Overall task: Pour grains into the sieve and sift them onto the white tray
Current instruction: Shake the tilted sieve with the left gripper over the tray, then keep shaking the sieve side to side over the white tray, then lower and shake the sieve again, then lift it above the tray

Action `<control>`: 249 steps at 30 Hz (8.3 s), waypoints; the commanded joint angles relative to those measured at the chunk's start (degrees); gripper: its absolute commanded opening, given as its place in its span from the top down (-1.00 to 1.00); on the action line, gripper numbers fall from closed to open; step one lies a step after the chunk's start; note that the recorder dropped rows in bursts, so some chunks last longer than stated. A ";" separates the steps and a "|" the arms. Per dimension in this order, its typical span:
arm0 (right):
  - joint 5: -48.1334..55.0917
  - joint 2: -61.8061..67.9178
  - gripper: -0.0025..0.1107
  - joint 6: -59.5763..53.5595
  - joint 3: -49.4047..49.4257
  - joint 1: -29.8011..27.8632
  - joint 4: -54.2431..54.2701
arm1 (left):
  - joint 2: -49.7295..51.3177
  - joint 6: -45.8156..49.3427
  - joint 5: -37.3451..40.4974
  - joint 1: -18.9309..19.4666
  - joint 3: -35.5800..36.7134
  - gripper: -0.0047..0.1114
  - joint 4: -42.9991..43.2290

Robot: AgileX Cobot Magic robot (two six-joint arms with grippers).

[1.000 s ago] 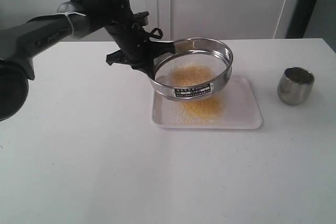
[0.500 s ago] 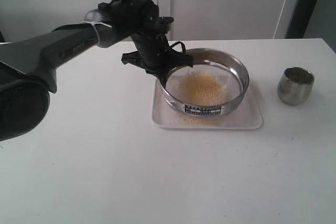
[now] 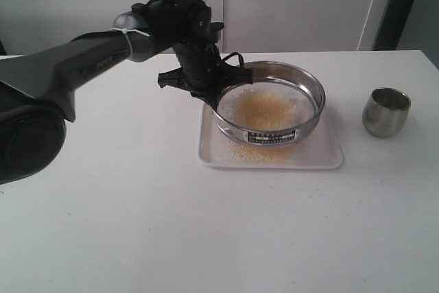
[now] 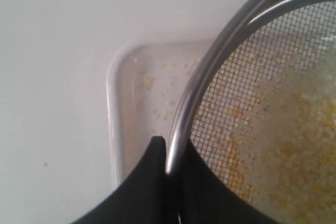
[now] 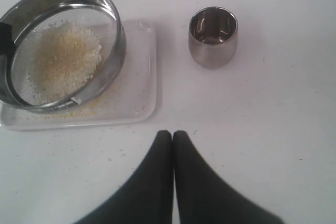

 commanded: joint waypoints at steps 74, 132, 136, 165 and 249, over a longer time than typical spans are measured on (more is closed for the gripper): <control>-0.61 -0.29 0.96 0.38 0.01 -0.32 0.07 | -0.02 4.24 6.47 3.48 -9.07 0.92 -0.34; -0.60 -0.29 0.96 0.38 0.01 -0.32 0.06 | -1.67 7.92 6.21 -0.88 -10.38 0.92 13.64; -0.70 -0.29 0.96 0.38 0.01 -0.32 0.06 | -0.07 14.92 3.60 -0.70 -10.28 0.92 -3.64; -0.58 -0.29 0.96 0.38 0.01 -0.32 -0.02 | 0.22 9.88 5.62 -4.62 -11.52 0.92 18.48; -0.61 -0.29 0.96 1.49 0.01 -0.32 0.00 | 4.15 13.99 10.89 -4.31 -14.22 0.92 6.20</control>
